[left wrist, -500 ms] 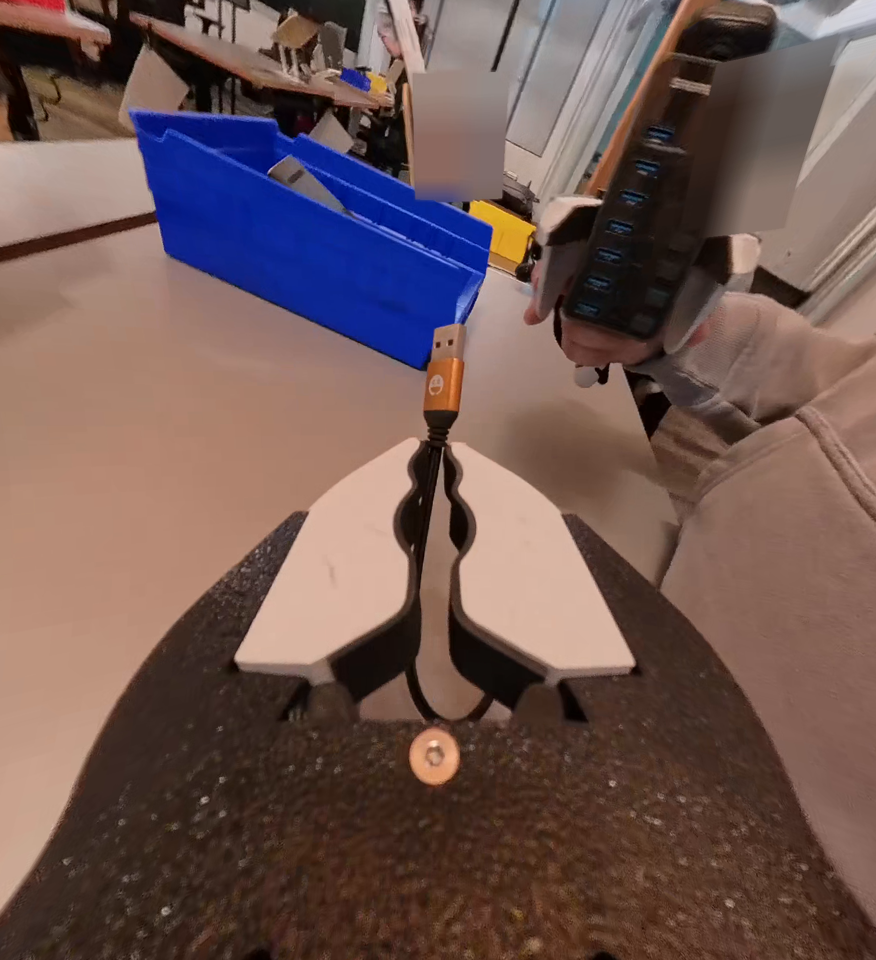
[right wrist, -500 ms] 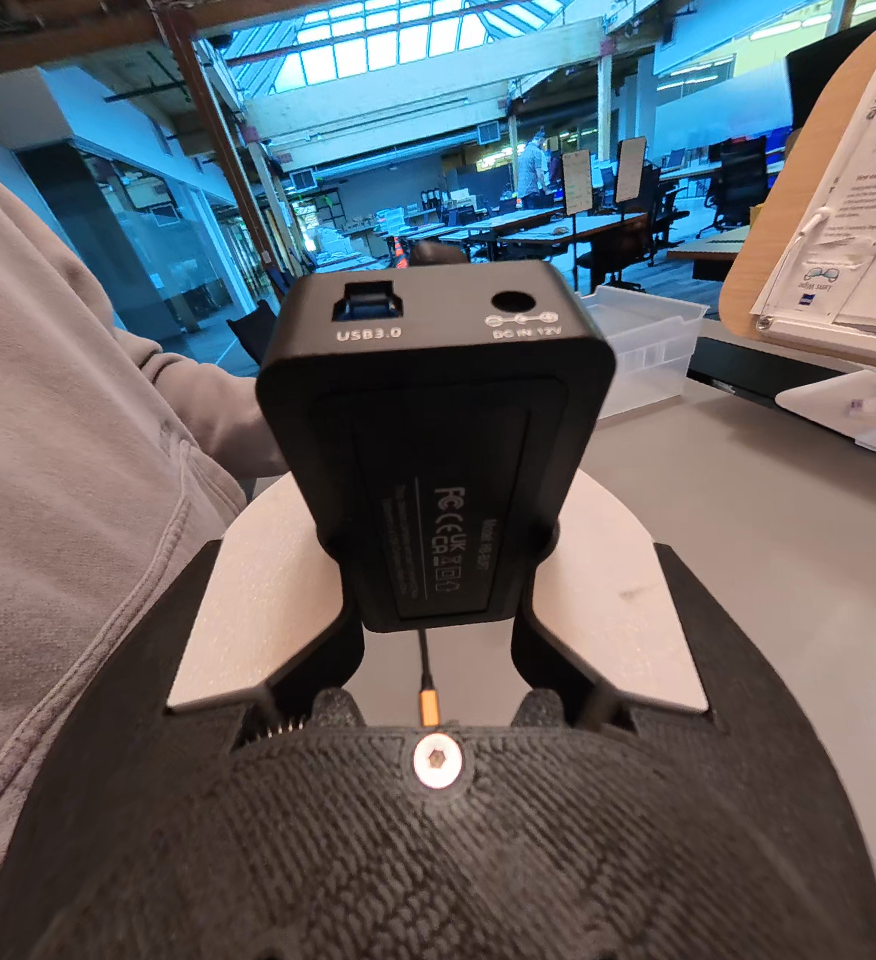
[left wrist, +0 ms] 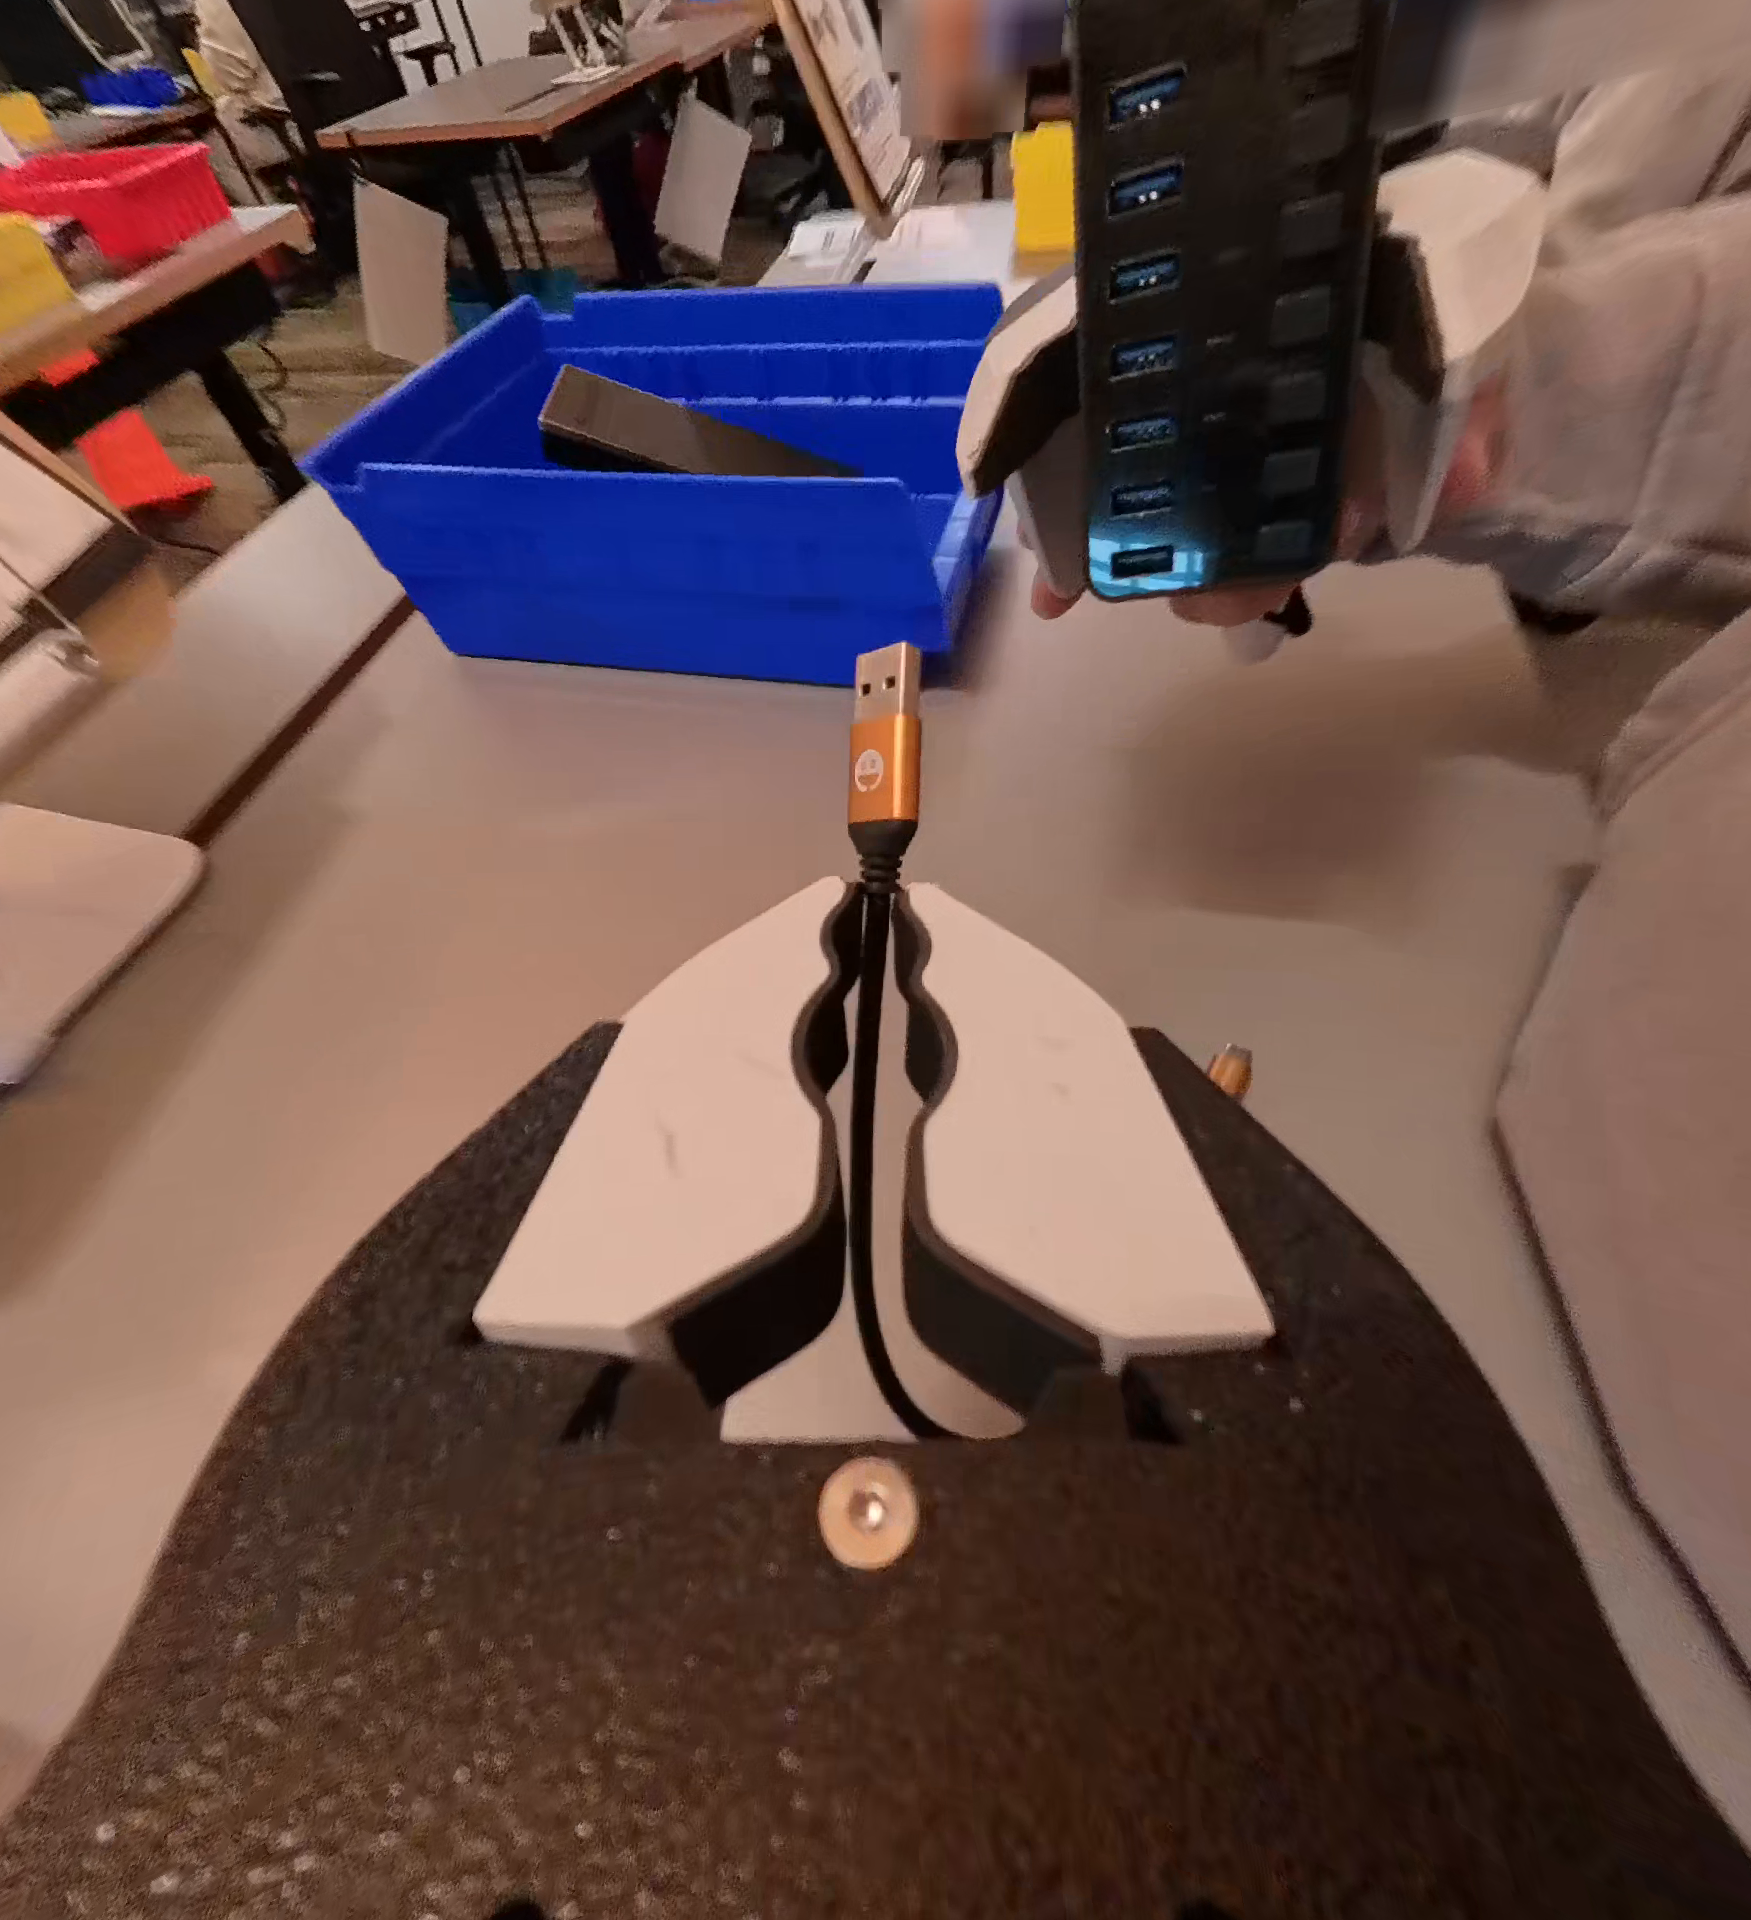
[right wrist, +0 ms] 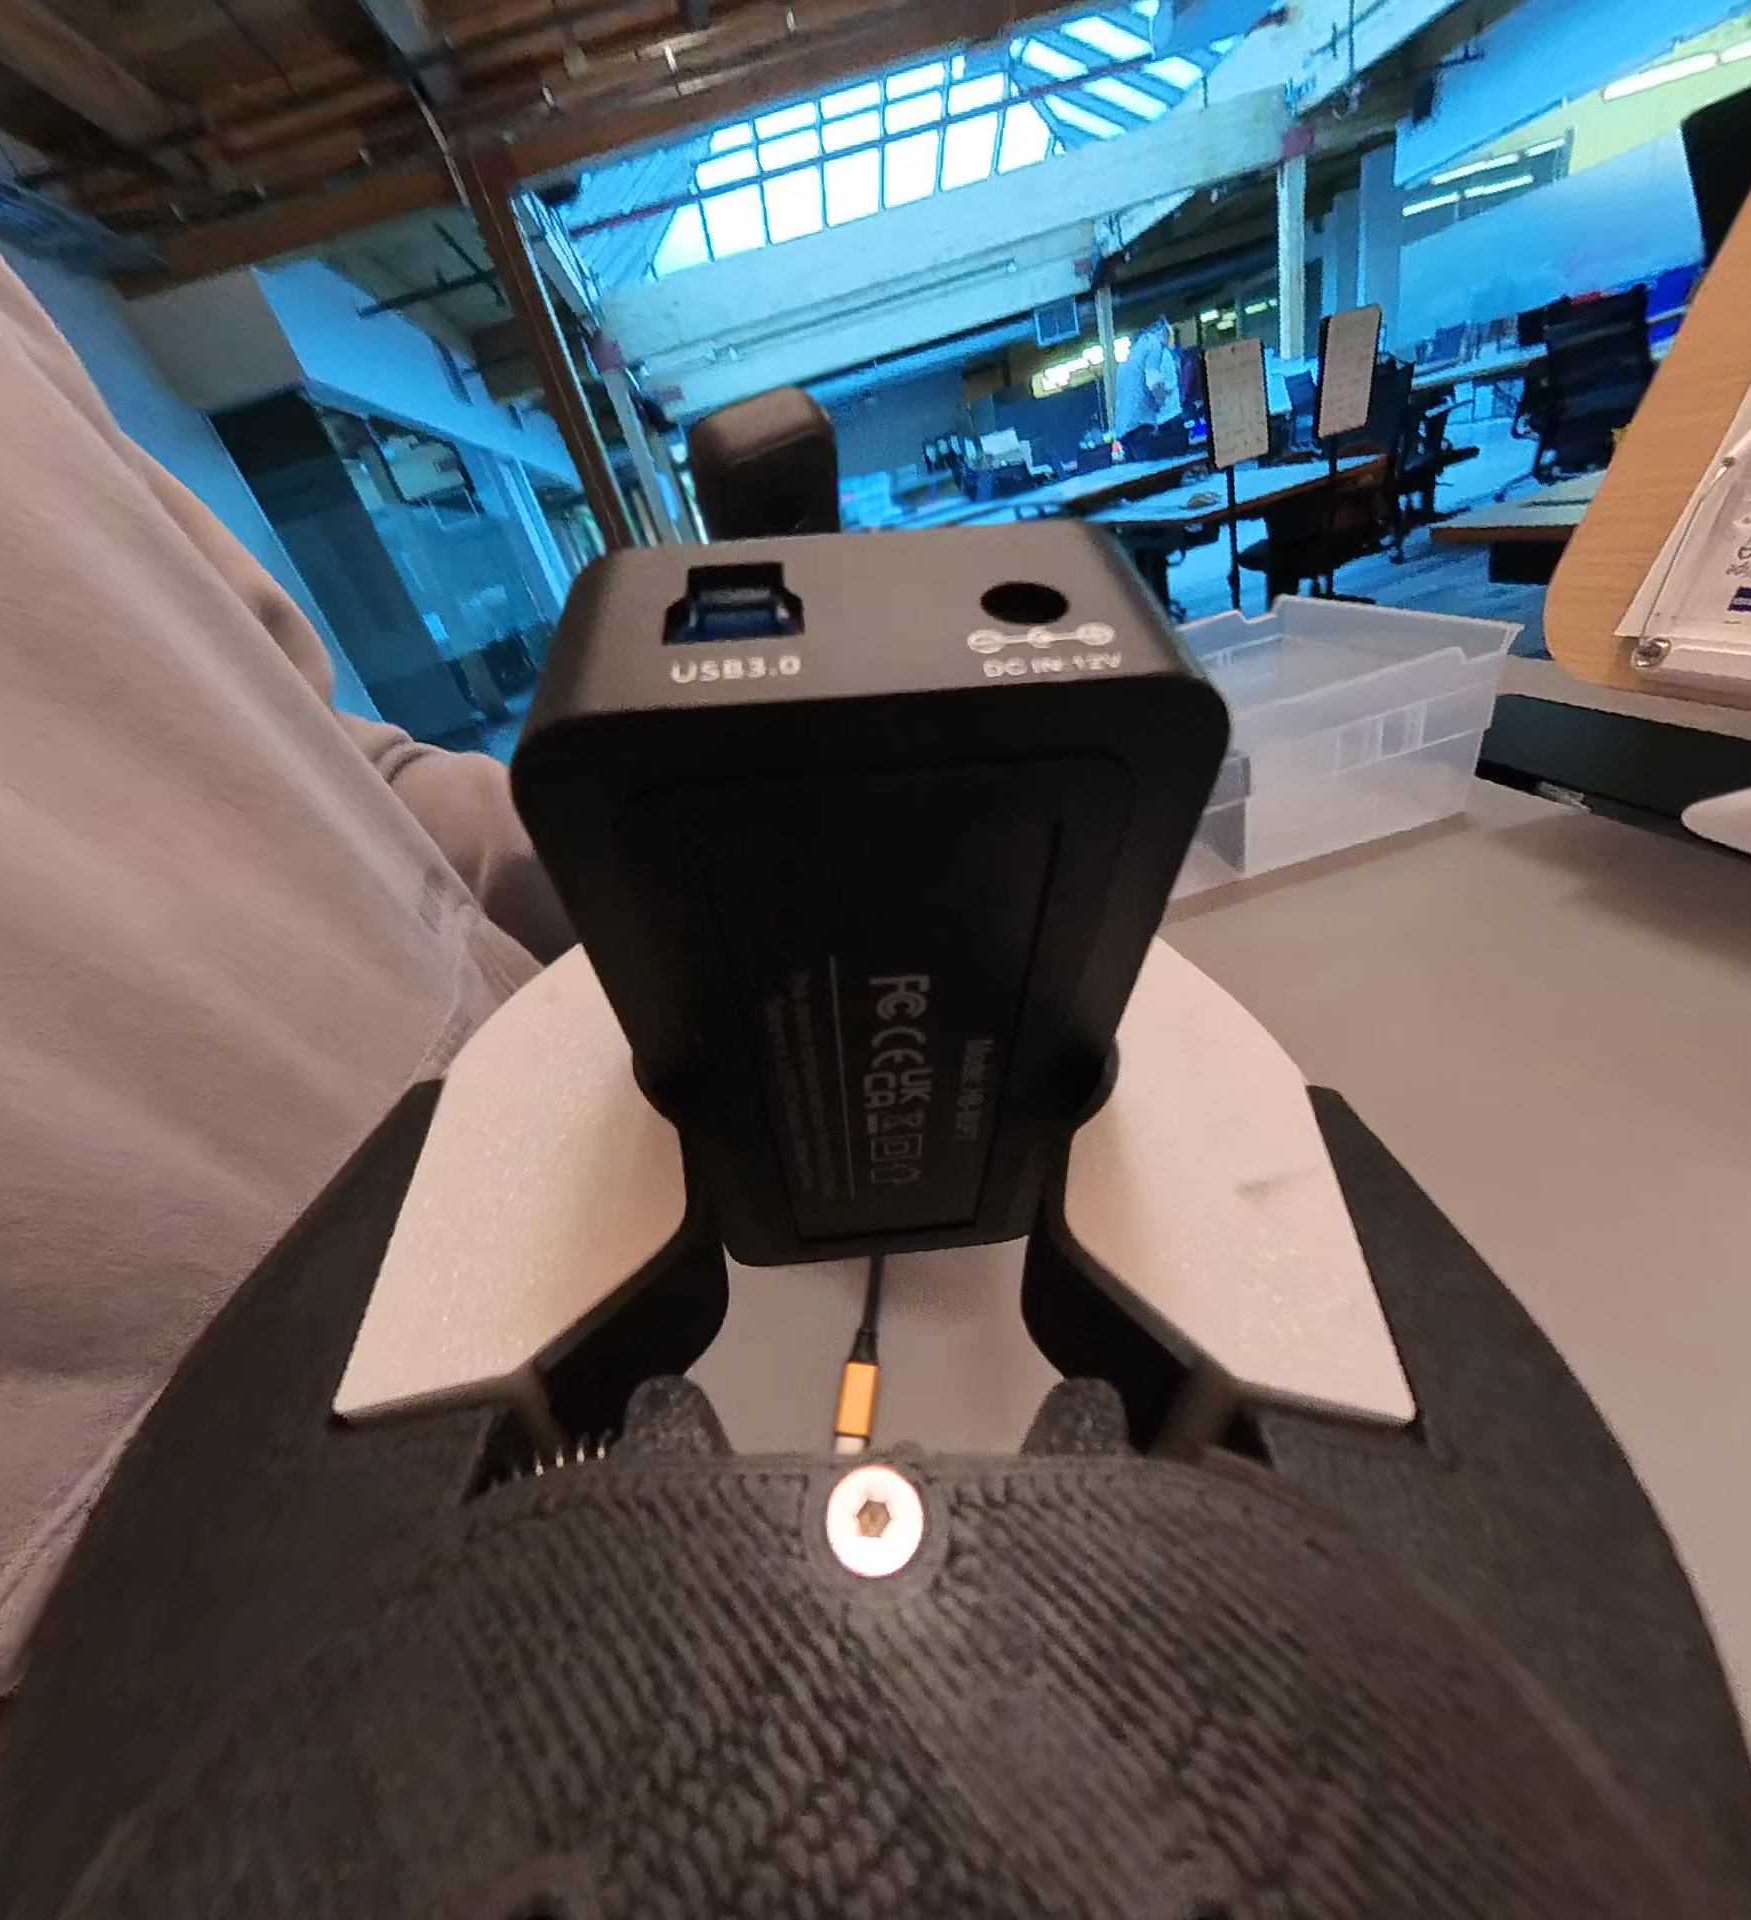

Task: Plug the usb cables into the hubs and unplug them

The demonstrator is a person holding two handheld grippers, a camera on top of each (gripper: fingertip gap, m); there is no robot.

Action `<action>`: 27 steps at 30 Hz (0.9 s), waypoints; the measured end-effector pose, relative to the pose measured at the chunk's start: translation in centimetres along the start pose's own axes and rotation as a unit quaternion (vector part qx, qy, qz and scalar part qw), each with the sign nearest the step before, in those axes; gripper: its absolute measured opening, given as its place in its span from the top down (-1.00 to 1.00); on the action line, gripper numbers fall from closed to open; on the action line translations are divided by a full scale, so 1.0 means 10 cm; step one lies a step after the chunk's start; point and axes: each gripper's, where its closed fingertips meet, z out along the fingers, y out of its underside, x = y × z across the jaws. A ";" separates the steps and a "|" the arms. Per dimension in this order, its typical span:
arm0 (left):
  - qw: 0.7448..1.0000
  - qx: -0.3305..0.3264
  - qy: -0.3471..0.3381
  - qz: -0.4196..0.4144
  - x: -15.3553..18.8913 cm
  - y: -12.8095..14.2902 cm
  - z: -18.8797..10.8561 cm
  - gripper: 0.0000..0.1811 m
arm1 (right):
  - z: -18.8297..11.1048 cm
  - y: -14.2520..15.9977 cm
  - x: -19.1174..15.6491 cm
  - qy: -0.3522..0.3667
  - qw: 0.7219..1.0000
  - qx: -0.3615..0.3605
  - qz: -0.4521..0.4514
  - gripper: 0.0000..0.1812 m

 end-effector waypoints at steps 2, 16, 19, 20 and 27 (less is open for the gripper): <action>1.000 -0.019 -0.001 0.024 0.02 -0.05 -0.01 0.95 | -0.02 -0.04 -0.02 -0.011 1.000 0.018 0.014 0.20; 0.971 0.031 0.112 -0.207 0.06 -0.27 -0.02 0.95 | -0.18 -0.36 -0.22 -0.097 0.986 0.120 0.063 0.20; 0.989 0.027 0.065 -0.130 0.01 -0.28 -0.04 0.95 | -0.20 -0.33 -0.18 -0.075 0.990 0.110 0.054 0.19; 0.995 0.012 0.047 -0.090 0.01 -0.28 -0.04 0.95 | -0.19 -0.31 -0.14 -0.058 0.992 0.102 0.047 0.20; 0.984 -0.134 -0.034 0.114 0.01 -0.27 0.05 0.95 | -0.02 -0.10 0.07 0.023 1.000 -0.009 -0.011 0.19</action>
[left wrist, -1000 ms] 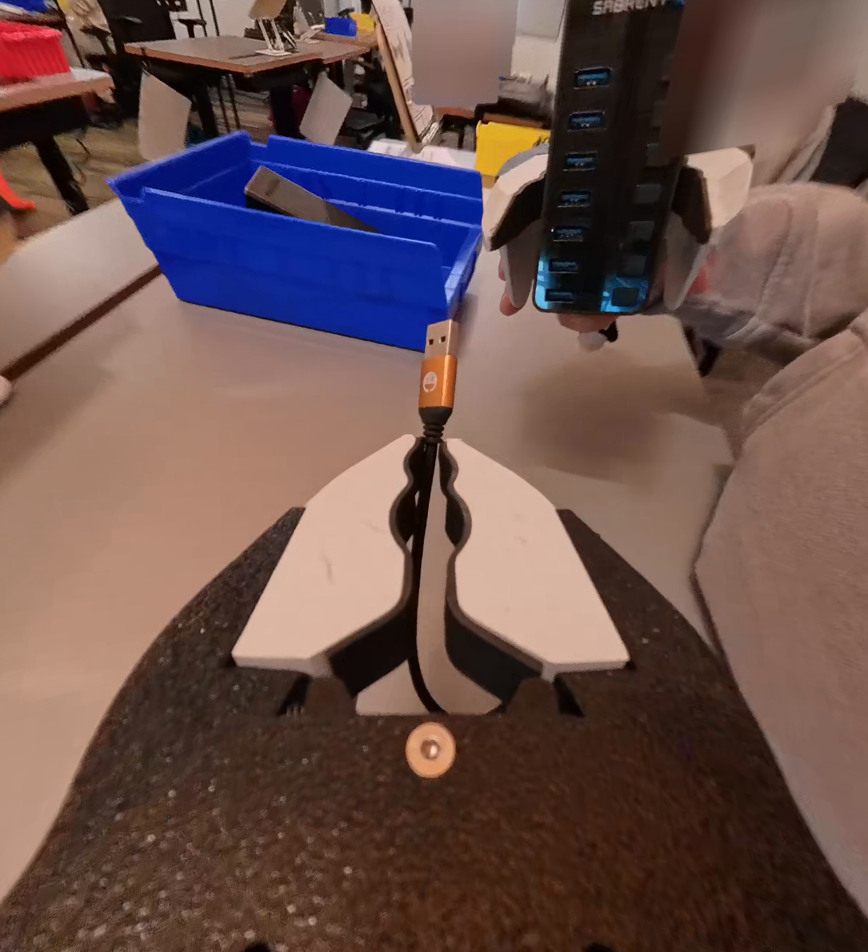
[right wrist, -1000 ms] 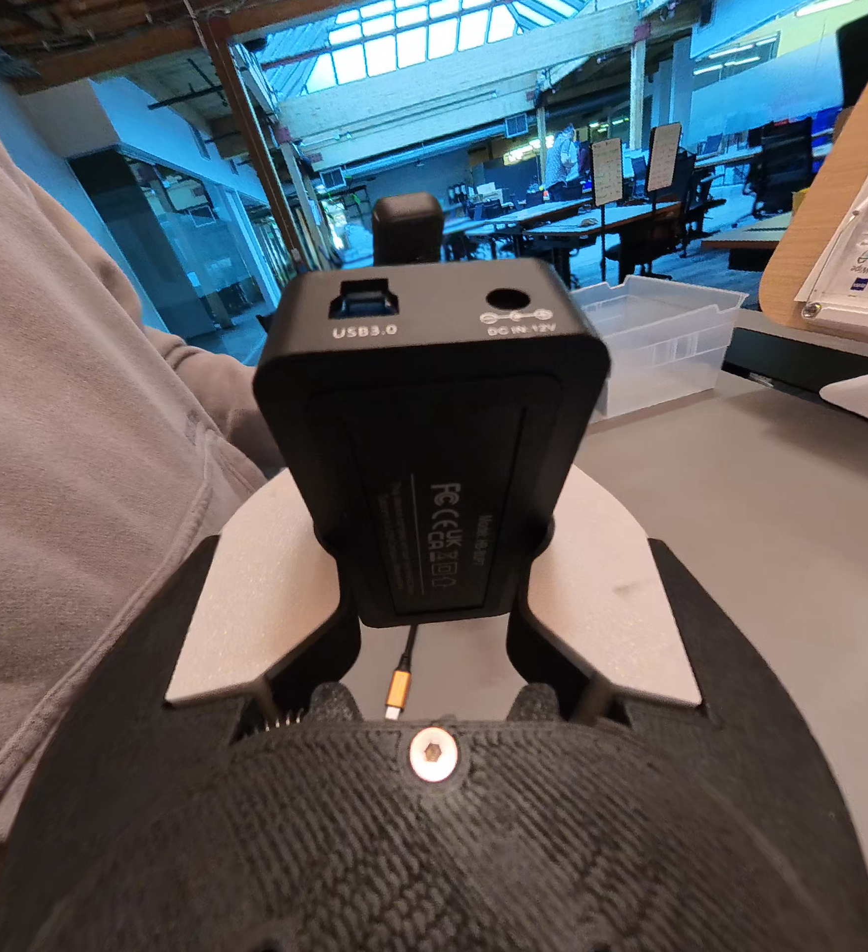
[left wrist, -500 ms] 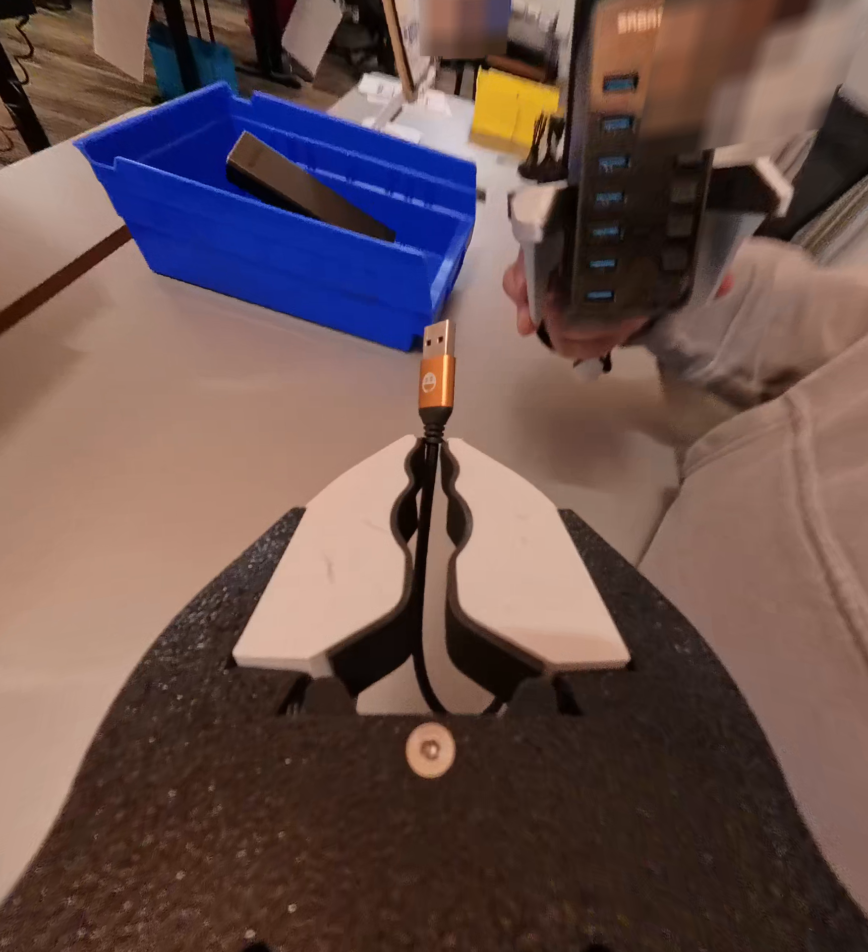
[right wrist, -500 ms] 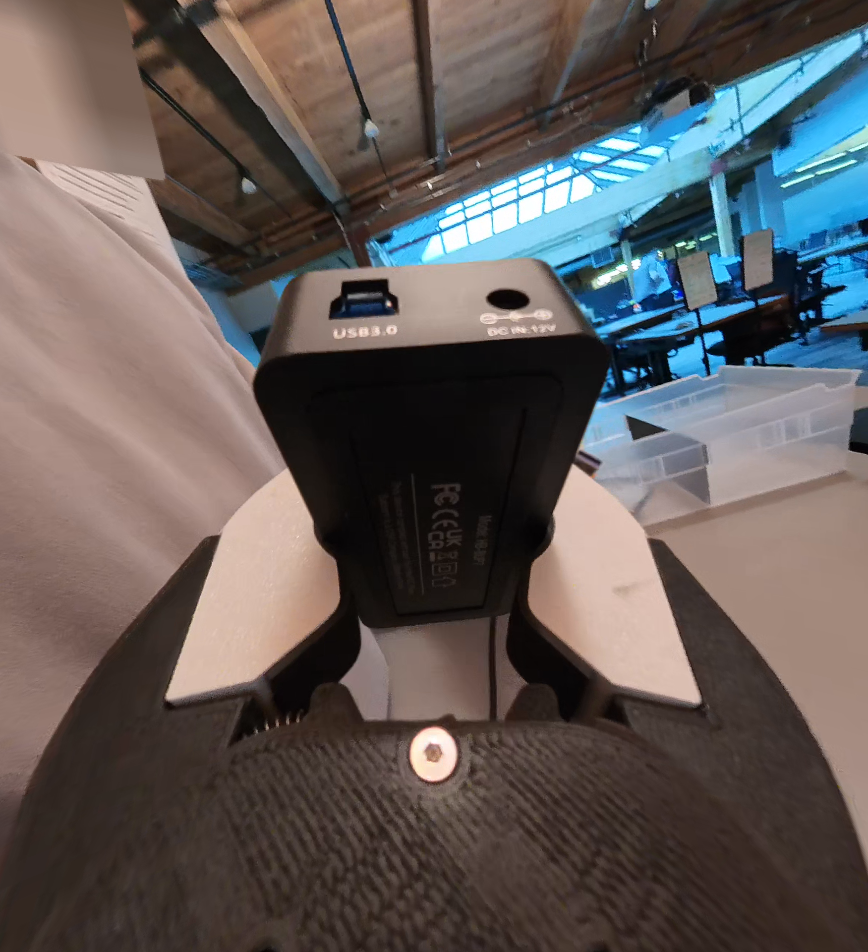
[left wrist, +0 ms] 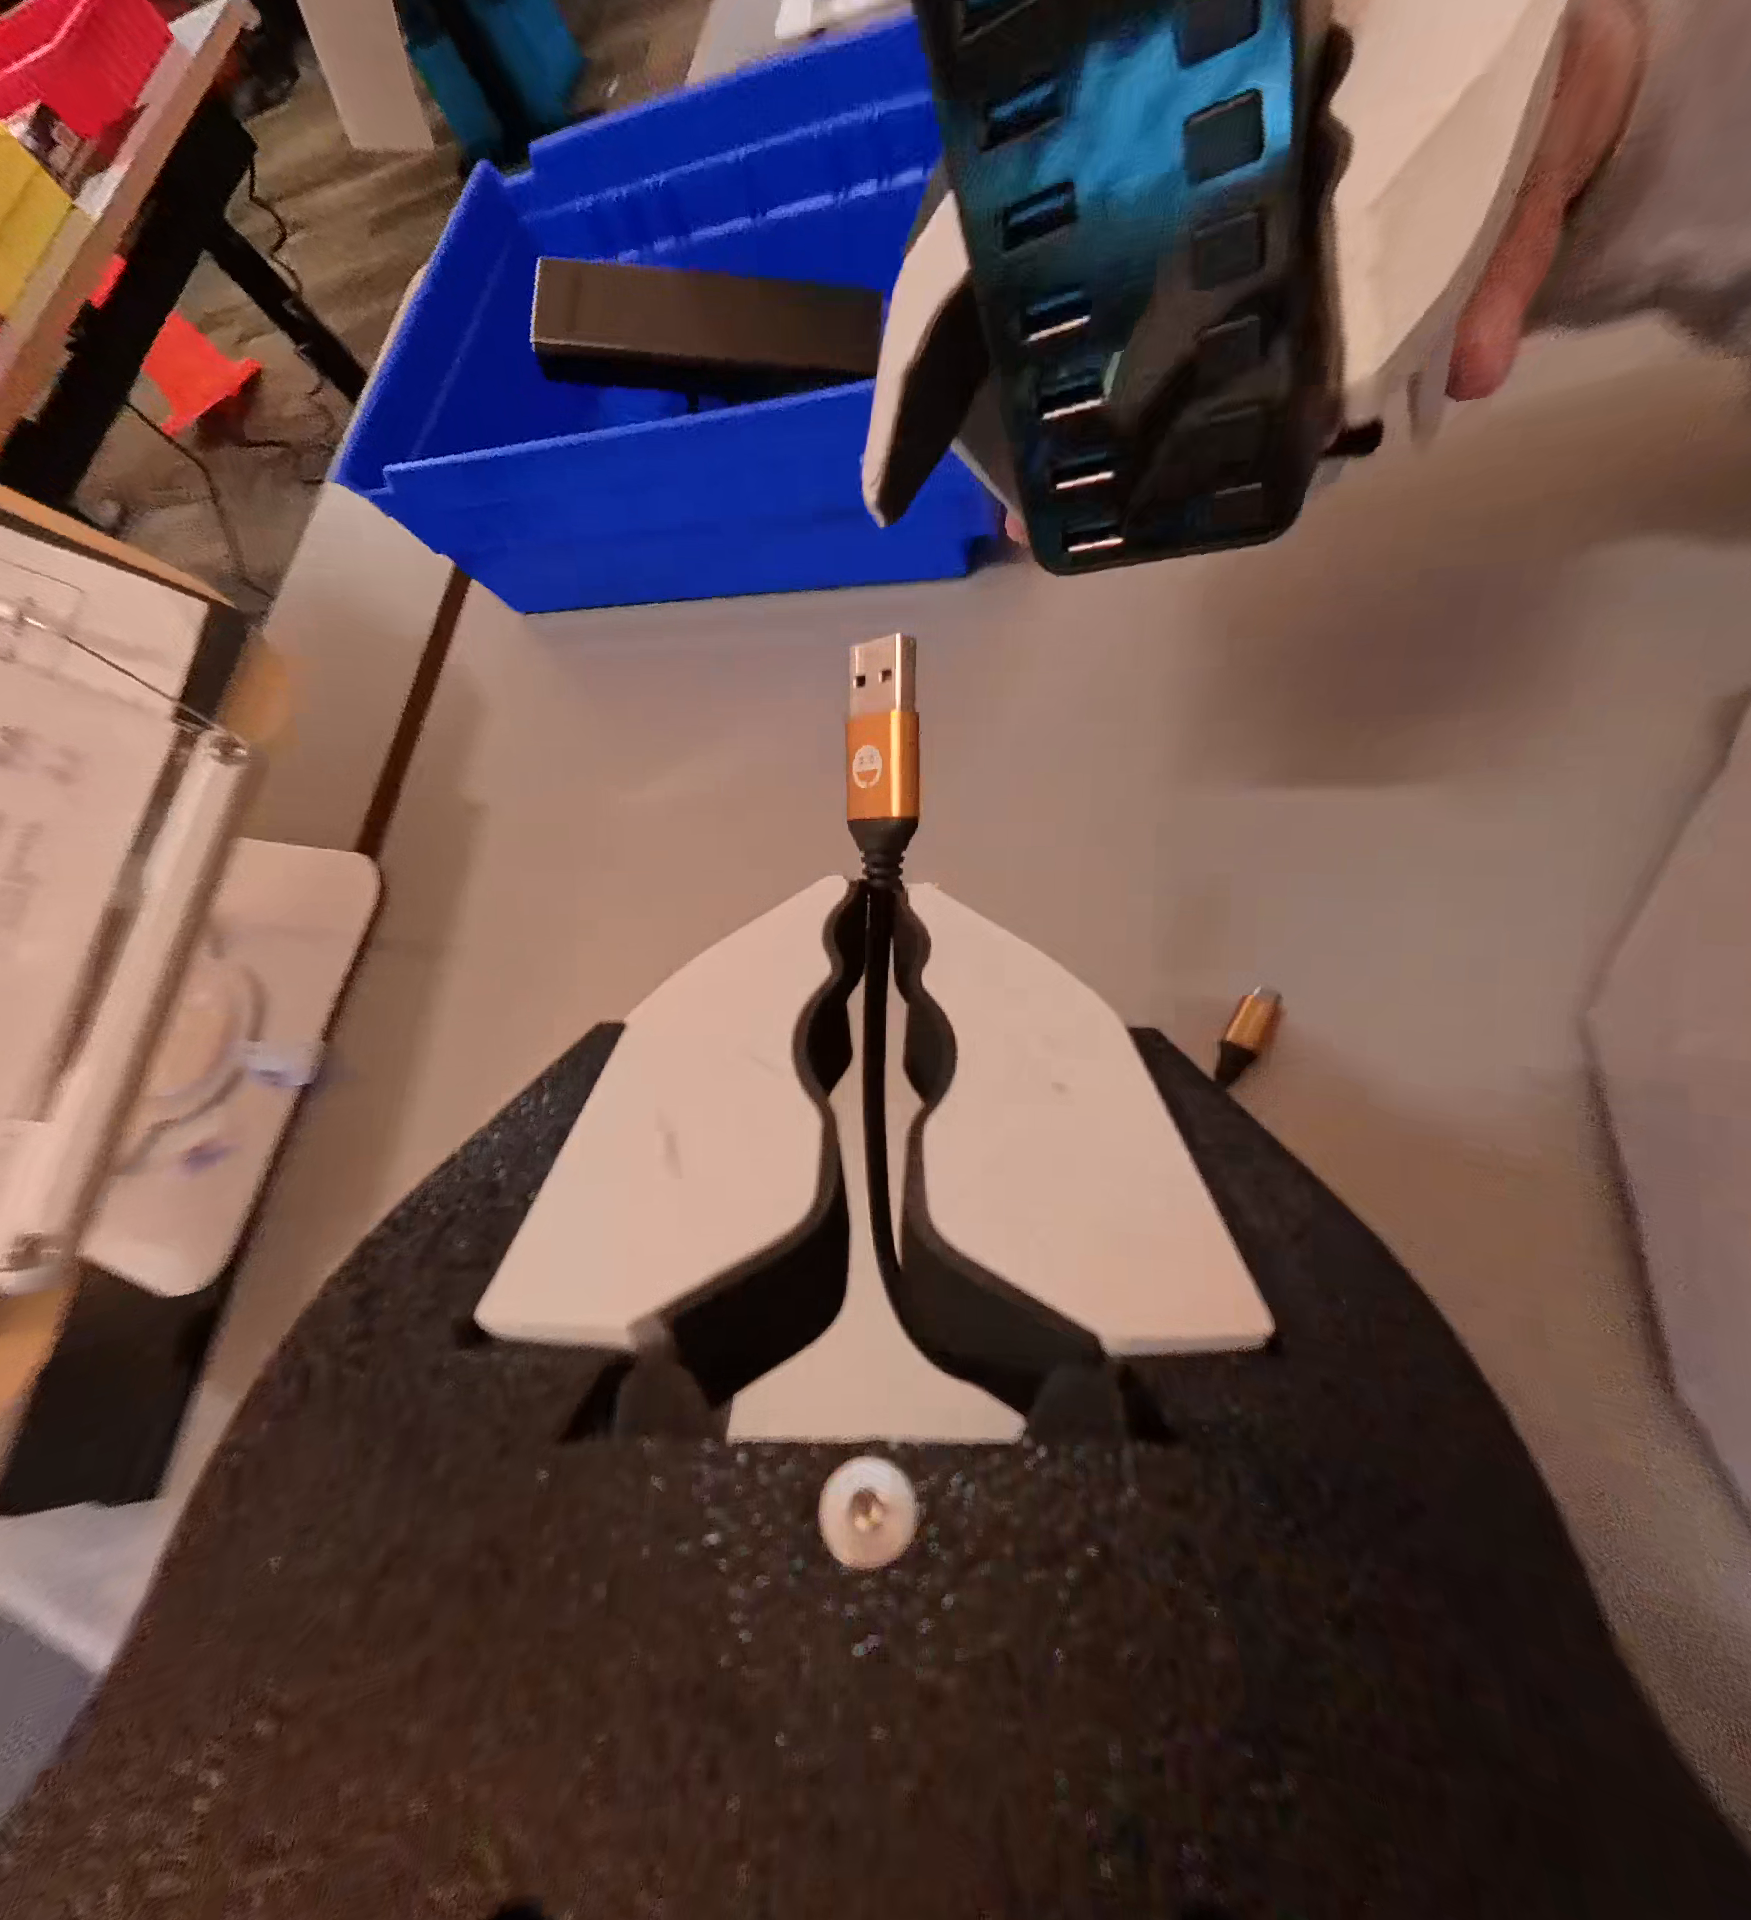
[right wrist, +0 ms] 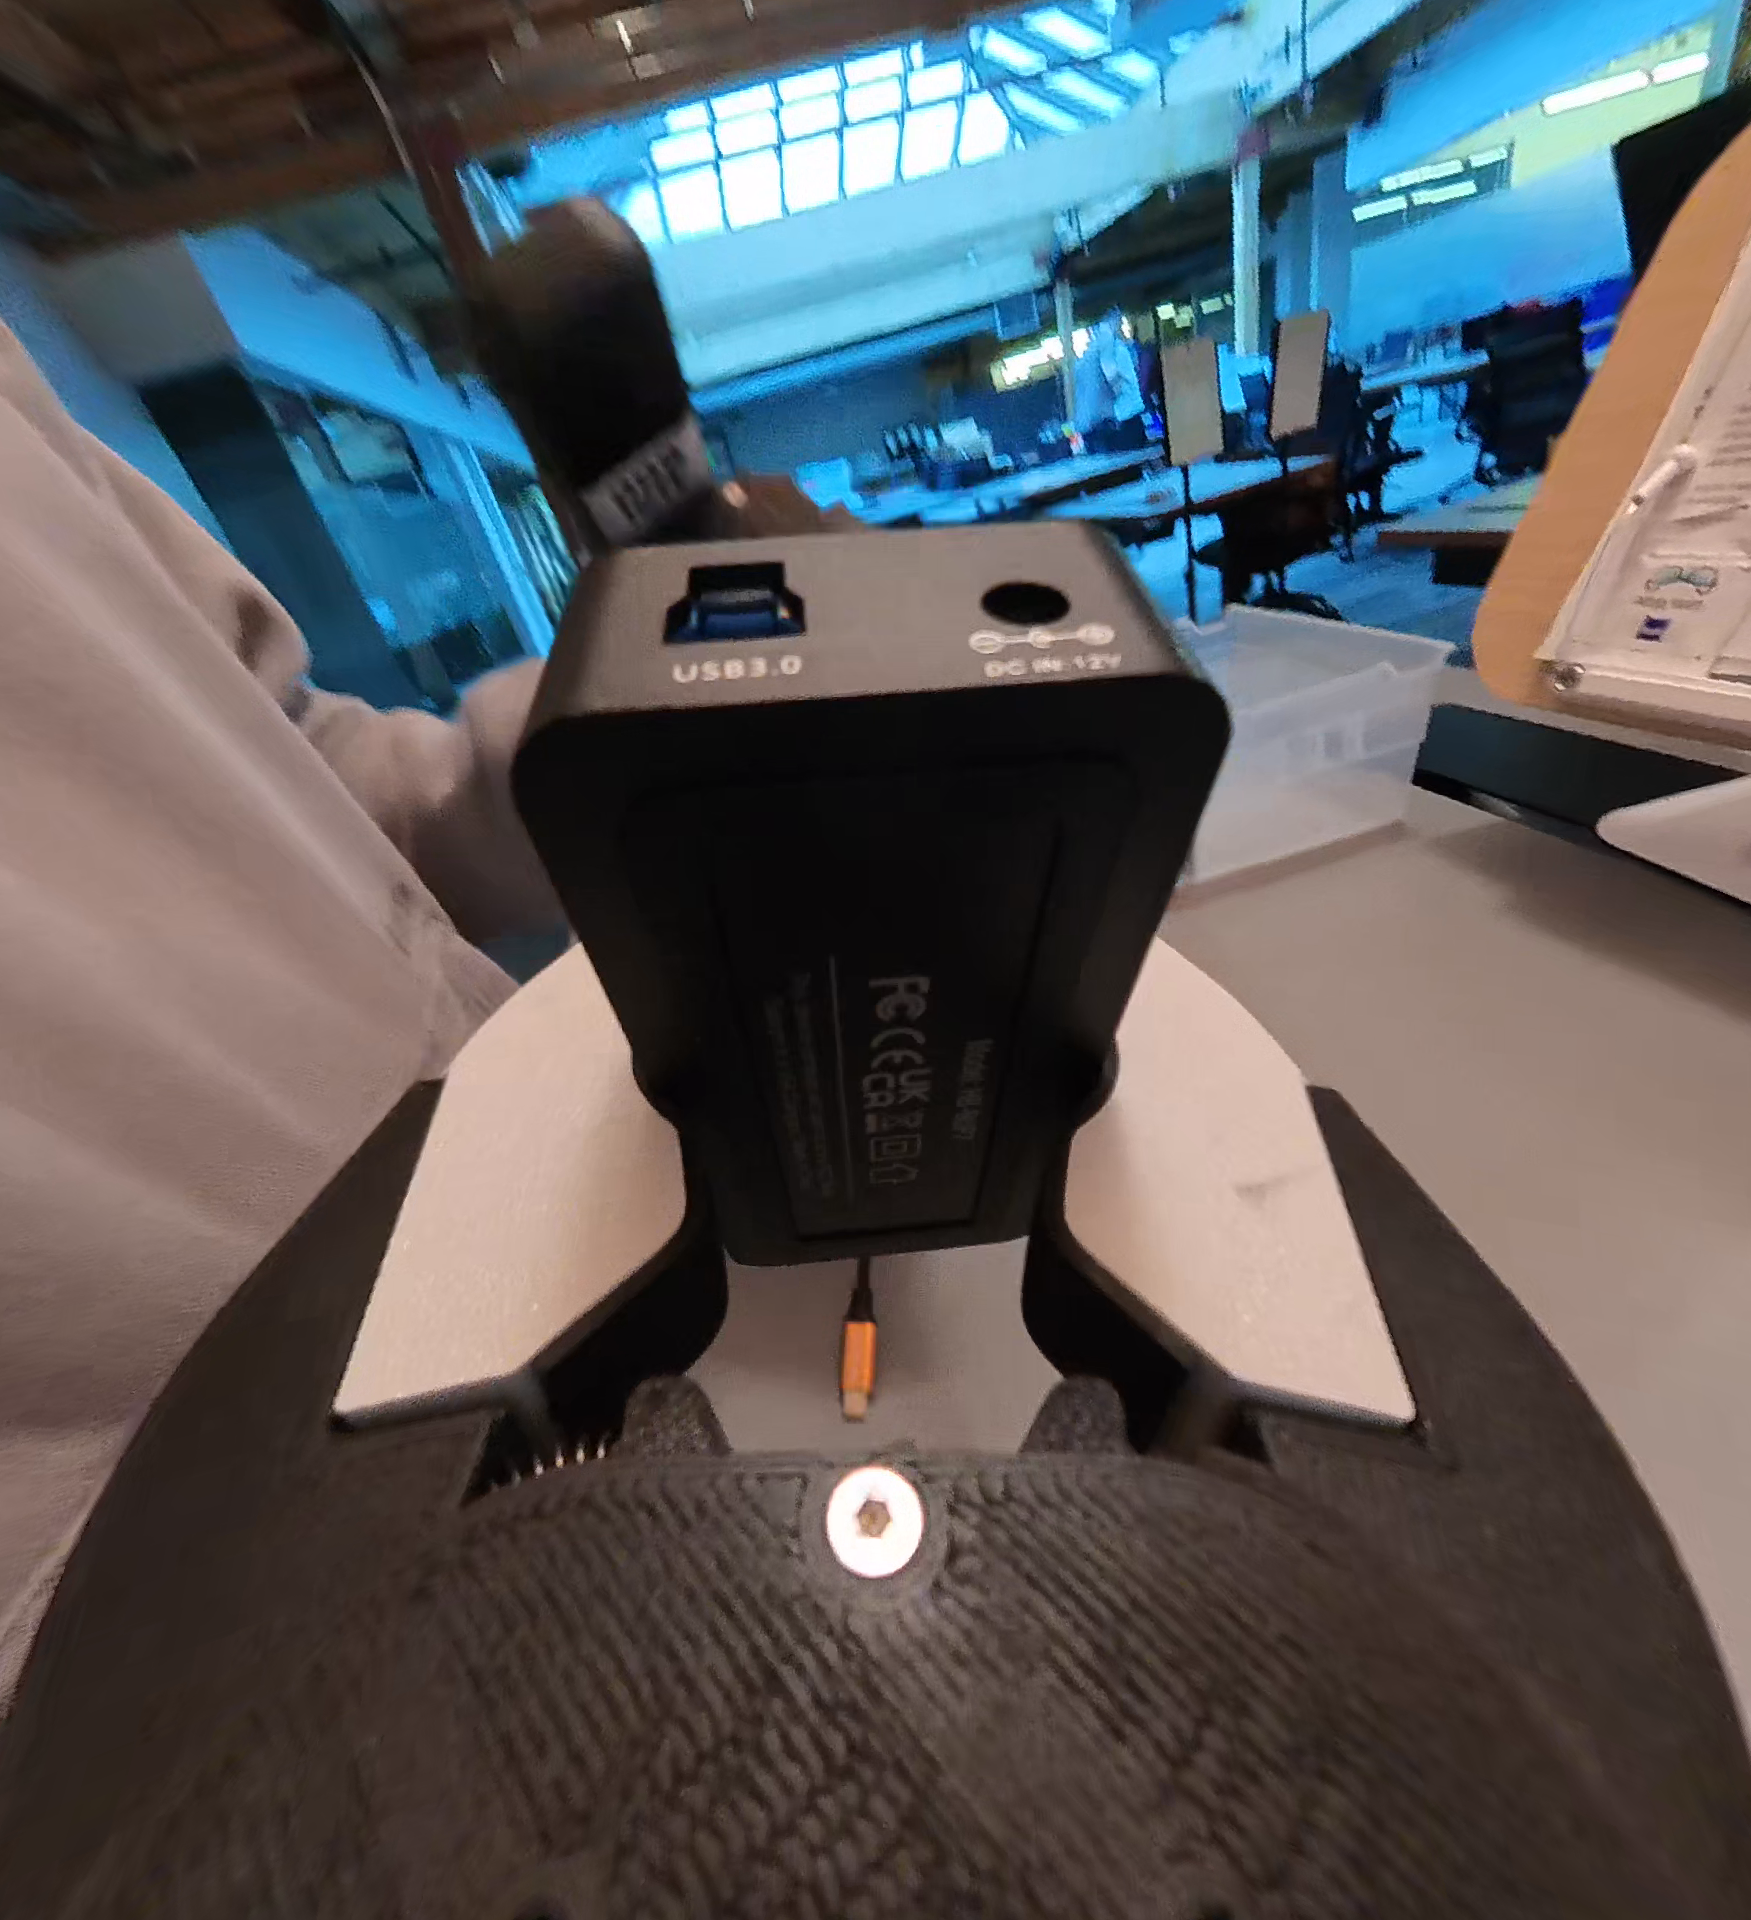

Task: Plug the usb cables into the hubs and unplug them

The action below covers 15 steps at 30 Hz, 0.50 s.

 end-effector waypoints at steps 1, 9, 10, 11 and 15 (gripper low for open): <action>1.000 -0.011 -0.006 0.025 0.00 -0.02 0.00 0.96 | 0.03 0.04 0.02 0.009 1.000 -0.018 -0.011 0.19; 0.969 -0.115 -0.088 0.201 -0.05 -0.14 -0.02 0.96 | 0.11 0.23 0.08 0.044 0.996 -0.072 -0.039 0.19; 0.962 -0.130 -0.097 0.218 -0.05 -0.14 -0.01 0.96 | 0.12 0.24 0.09 0.047 0.995 -0.073 -0.041 0.19; 0.956 -0.144 -0.102 0.236 -0.03 -0.15 -0.01 0.96 | 0.12 0.25 0.08 0.045 0.996 -0.072 -0.042 0.19; 0.945 -0.170 -0.108 0.258 0.05 -0.21 0.05 0.96 | 0.15 0.25 0.05 0.029 0.998 -0.055 -0.028 0.19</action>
